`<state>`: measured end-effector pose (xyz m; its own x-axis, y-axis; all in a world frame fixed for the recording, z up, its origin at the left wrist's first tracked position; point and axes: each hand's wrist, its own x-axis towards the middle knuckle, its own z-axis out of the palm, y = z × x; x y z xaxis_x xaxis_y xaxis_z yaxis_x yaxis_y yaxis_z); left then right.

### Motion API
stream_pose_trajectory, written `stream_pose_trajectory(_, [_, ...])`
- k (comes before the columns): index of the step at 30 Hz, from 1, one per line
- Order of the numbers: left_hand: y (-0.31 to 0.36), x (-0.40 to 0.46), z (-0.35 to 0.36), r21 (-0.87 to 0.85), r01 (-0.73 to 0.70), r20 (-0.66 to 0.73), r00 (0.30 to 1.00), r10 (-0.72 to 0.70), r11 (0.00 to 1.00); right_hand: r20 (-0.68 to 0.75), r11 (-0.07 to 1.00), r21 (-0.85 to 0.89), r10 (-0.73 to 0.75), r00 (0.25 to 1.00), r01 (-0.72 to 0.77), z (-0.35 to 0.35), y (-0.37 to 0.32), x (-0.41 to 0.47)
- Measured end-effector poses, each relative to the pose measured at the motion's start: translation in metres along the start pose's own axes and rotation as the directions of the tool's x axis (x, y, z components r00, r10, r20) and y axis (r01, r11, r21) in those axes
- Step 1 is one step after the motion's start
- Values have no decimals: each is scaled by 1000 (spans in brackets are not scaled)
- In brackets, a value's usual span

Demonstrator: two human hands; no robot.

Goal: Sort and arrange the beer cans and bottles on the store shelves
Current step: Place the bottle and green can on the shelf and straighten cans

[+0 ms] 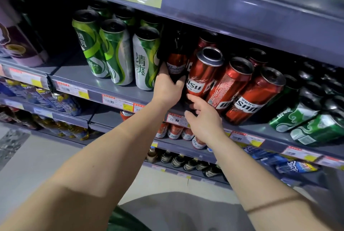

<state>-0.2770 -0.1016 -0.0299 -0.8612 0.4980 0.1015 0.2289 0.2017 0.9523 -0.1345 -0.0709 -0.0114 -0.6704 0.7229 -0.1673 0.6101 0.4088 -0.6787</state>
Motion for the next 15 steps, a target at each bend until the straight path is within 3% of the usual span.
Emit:
stream_pose_trajectory(6, [1, 11, 13, -28, 17, -80, 997, -19, 999, 15, 998, 66, -9, 1000, 8, 0, 7, 4])
stream_pose_trajectory(12, [-2, 9, 22, 122, 83, -123, 990, -67, 989, 24, 998, 62, -9, 1000, 7, 1, 8, 2])
stream_pose_trajectory(15, [-1, 10, 23, 44, 95, -140, 986, -88, 994, 24, 997, 71, -2, 1000, 0, 1, 8, 3])
